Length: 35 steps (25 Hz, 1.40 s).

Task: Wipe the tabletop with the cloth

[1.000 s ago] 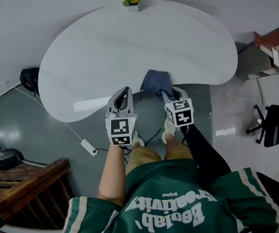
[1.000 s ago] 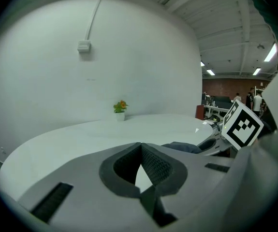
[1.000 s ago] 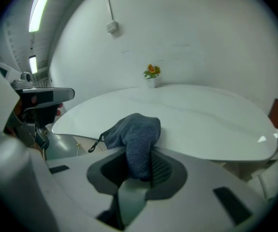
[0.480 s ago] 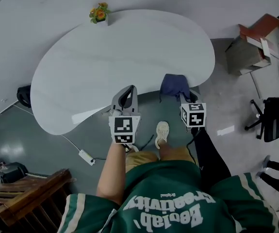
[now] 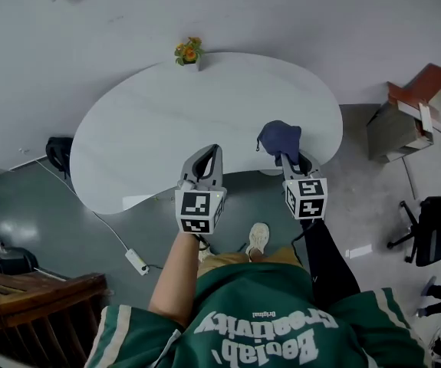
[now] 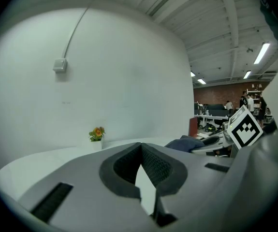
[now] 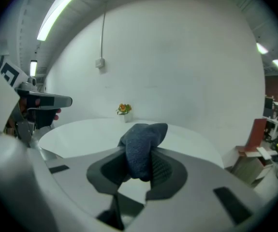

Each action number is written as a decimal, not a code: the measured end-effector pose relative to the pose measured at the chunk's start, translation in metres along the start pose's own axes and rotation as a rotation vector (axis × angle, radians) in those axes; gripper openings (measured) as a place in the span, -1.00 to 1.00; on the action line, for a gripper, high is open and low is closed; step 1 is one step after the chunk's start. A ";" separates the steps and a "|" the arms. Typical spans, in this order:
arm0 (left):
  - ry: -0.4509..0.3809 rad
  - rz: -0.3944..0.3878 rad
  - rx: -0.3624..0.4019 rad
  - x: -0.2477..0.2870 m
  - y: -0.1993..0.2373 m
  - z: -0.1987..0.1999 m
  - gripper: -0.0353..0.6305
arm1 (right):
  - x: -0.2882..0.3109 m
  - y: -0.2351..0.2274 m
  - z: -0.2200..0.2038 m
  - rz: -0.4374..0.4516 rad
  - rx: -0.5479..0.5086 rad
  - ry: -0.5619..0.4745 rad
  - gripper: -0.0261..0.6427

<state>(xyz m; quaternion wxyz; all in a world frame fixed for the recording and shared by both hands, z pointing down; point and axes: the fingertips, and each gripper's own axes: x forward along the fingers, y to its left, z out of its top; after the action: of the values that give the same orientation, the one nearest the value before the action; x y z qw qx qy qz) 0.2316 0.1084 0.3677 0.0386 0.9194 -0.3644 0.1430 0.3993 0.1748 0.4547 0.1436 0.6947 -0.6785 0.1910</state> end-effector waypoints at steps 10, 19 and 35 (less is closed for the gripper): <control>-0.174 0.082 0.069 -0.039 0.024 0.095 -0.89 | -0.037 0.032 0.143 0.075 -0.095 -0.274 -0.65; -0.249 0.087 0.094 -0.059 0.023 0.131 -0.89 | -0.067 0.055 0.182 0.113 -0.119 -0.376 -0.65; -0.281 0.088 0.093 -0.068 0.029 0.144 -0.89 | -0.077 0.071 0.193 0.089 -0.196 -0.400 -0.67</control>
<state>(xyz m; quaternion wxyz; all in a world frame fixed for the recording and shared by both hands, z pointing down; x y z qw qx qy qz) 0.1981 0.1071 0.2090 -0.0619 0.9144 -0.3989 0.0310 0.3420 0.1525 0.2442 0.0642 0.6707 -0.7388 -0.0111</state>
